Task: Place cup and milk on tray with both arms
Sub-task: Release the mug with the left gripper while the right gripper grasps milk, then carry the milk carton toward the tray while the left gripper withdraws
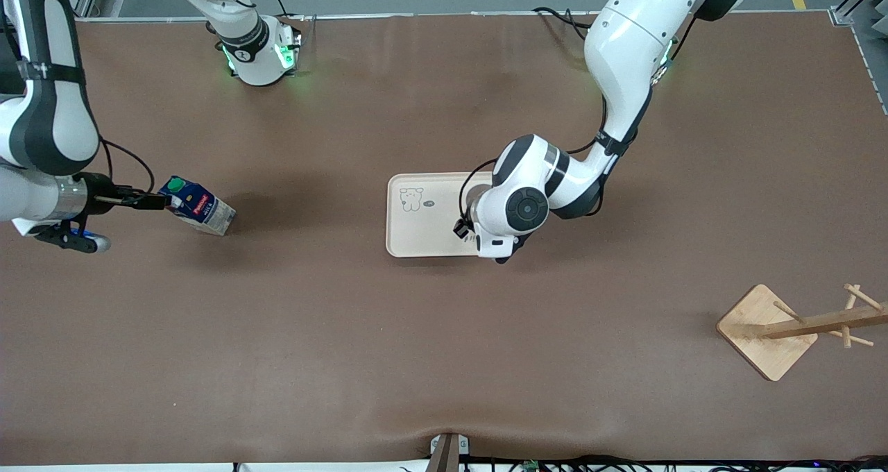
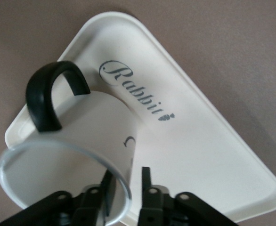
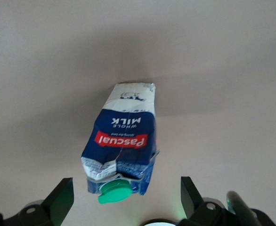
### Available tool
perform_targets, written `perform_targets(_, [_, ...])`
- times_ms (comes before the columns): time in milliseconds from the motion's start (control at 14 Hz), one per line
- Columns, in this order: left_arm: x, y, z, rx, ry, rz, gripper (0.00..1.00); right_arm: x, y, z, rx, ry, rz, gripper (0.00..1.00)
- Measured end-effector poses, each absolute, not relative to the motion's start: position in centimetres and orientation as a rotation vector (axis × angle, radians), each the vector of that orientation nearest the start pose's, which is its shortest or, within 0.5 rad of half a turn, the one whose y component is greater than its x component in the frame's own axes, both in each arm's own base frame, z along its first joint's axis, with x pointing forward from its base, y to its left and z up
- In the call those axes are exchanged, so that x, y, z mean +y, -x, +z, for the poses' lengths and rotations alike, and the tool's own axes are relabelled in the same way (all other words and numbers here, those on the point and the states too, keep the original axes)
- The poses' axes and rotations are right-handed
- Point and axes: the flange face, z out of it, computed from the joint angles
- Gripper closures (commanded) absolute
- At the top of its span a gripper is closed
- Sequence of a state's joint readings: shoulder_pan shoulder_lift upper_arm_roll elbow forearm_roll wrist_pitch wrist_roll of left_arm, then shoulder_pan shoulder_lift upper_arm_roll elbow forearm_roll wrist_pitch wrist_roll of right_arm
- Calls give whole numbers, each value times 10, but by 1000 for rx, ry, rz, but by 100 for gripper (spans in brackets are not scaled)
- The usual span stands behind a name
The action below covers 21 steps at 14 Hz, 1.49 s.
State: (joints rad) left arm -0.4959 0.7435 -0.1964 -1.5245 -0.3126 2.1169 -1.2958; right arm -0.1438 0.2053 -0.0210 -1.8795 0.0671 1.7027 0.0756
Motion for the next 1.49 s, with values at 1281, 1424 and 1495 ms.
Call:
perform_targets(1281, [-225, -648, 460, -607, 3060, -53, 0, -65, -510, 360, 468, 3027, 276, 100])
perform_targets(1424, [-163, -659, 485, -508, 3073, -73, 0, -60, -523, 403, 439, 3021, 325, 100])
perform_targets(1495, [-135, -660, 496, -460, 3077, -80, 0, -53, -529, 425, 410, 3023, 336, 100])
